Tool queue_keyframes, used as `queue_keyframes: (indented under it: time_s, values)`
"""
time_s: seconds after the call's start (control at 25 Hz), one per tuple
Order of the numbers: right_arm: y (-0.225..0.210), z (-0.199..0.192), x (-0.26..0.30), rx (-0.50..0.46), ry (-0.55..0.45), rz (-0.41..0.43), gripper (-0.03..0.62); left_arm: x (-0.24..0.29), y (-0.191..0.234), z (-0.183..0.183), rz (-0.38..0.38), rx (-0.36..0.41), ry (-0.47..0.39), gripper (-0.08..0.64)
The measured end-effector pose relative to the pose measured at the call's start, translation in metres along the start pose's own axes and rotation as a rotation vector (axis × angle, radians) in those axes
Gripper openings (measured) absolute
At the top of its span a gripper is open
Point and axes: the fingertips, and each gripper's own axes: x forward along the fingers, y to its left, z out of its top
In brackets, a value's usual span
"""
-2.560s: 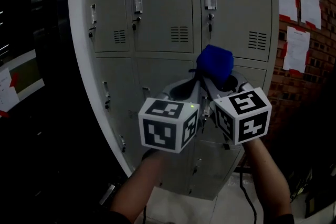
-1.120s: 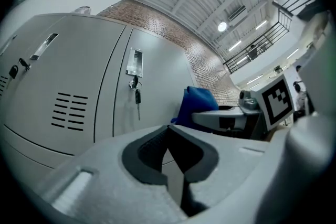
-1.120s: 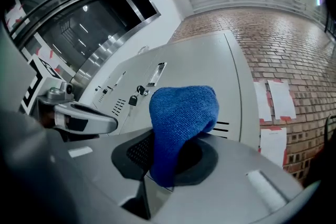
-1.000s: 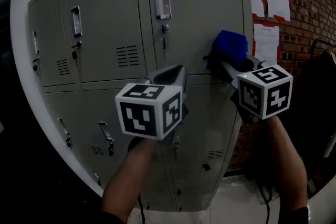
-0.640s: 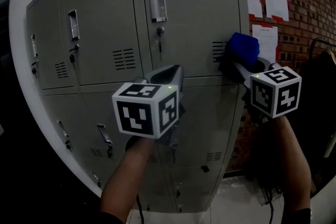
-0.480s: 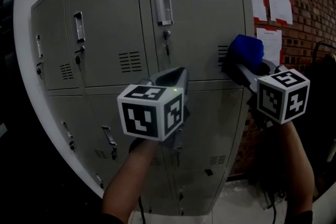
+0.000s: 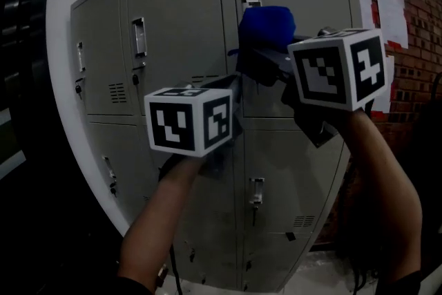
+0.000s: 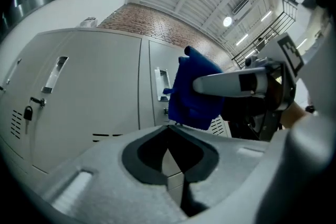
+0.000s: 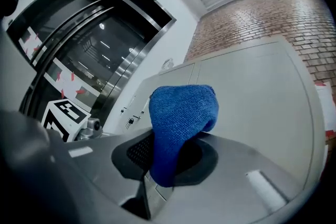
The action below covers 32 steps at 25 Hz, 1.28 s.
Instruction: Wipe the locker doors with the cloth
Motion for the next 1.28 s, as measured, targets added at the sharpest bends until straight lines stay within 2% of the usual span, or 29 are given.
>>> queue_keyframes:
  time_s: [0.28, 0.48, 0.68, 0.96, 1.28]
  values:
    - [0.011, 0.004, 0.048, -0.002, 0.067, 0.032, 0.067, -0.018, 0.036, 0.012, 0.065, -0.046, -0.007, 0.004]
    - [-0.004, 0.006, 0.037, 0.019, 0.071, 0.029, 0.066, -0.013, 0.025, 0.020, 0.050, -0.047, -0.006, 0.003]
    - [-0.030, 0.007, 0.014, 0.080, 0.060, 0.009, 0.067, -0.002, 0.018, 0.026, 0.030, -0.034, -0.008, 0.005]
    - [-0.085, -0.009, -0.030, 0.089, 0.081, -0.126, 0.066, 0.015, 0.000, 0.034, -0.030, -0.032, -0.026, 0.005]
    - [-0.142, -0.030, -0.086, 0.111, 0.124, -0.272, 0.066, 0.021, -0.006, 0.042, -0.055, -0.041, -0.036, 0.003]
